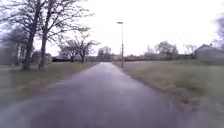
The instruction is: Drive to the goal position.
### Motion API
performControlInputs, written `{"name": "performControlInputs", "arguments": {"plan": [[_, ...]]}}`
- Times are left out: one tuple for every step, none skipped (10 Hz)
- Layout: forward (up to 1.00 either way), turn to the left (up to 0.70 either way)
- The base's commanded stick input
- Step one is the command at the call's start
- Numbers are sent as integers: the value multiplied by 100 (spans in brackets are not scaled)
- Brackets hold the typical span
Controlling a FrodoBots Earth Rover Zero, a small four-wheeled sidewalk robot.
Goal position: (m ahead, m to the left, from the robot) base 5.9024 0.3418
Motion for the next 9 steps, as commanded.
{"name": "performControlInputs", "arguments": {"plan": [[100,0],[100,0],[100,0],[100,0],[100,0],[100,0],[100,0],[100,0],[100,0]]}}
